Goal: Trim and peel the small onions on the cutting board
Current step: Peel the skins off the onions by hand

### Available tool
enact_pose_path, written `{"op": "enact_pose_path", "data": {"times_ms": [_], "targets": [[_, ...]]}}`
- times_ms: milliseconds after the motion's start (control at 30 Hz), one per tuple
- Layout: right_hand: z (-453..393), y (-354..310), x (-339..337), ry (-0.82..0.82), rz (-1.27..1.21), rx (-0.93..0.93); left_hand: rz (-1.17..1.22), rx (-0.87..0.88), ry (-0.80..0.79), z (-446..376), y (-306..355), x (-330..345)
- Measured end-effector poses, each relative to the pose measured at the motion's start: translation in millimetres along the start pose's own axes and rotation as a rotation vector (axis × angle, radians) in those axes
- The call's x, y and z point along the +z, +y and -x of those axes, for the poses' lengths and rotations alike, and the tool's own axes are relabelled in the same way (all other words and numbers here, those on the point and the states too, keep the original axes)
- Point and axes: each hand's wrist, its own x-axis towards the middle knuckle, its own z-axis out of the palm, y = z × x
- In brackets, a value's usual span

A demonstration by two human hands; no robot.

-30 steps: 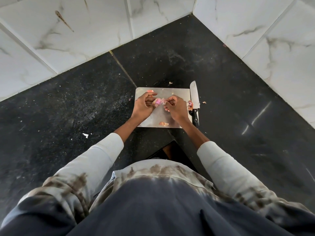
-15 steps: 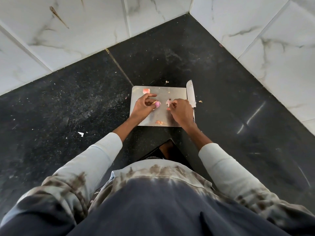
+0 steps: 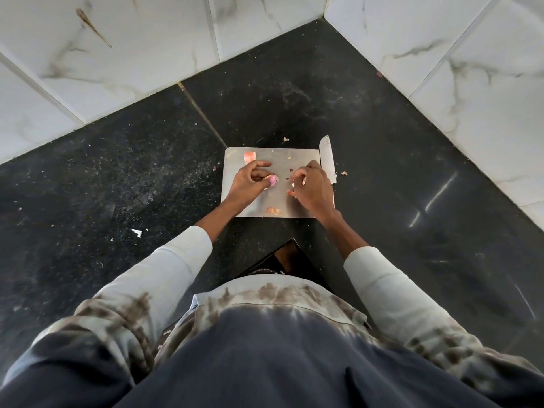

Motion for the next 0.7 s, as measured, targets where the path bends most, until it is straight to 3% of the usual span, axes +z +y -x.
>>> {"op": "enact_pose_path", "data": {"times_ms": [433,700], "targets": [[-8.4,5.4,-11.5,-0.007,-0.111,-0.03,0.148,-0.07,-0.056,-17.1,13.9,-0.2],[-11.7,8.2,-7.7,-0.083,-0.188,0.063,0.204,-0.09,-0.072,-20.6,16.9,0.2]]}}
